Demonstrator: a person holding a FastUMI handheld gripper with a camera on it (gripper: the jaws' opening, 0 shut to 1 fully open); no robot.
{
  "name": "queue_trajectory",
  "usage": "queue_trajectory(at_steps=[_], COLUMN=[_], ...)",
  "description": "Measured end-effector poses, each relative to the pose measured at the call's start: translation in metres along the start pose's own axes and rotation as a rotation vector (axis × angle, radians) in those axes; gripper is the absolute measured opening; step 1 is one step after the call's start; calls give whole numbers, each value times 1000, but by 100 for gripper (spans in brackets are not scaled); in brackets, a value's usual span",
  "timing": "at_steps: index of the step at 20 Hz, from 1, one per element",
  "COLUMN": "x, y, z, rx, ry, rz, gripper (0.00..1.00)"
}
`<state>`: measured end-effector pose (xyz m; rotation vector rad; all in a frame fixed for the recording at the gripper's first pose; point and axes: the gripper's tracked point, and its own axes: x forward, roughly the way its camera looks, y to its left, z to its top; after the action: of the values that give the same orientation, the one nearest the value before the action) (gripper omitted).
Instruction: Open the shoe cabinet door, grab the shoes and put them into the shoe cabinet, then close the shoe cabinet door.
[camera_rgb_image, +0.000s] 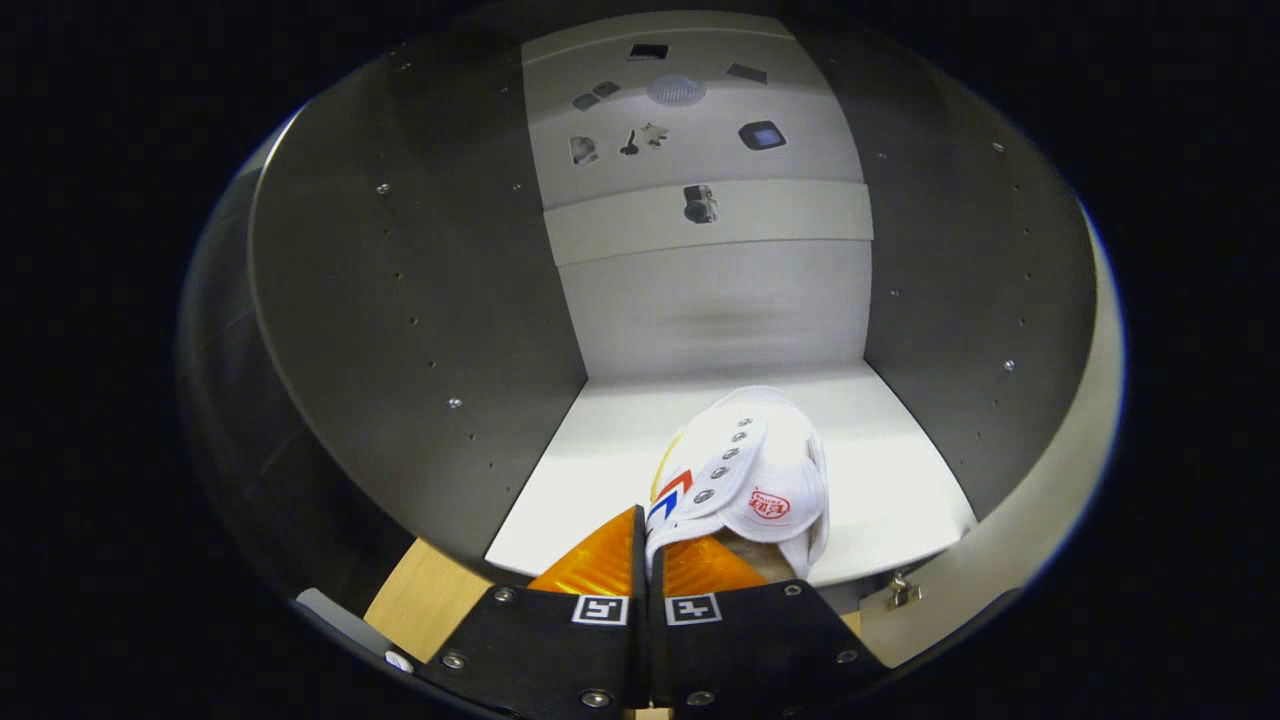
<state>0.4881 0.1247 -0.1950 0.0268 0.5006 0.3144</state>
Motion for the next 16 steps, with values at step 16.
queue_trajectory(at_steps=[16], x=[96], y=[-12], z=[31], rx=[23], ry=[50], rz=[-13], gripper=[11])
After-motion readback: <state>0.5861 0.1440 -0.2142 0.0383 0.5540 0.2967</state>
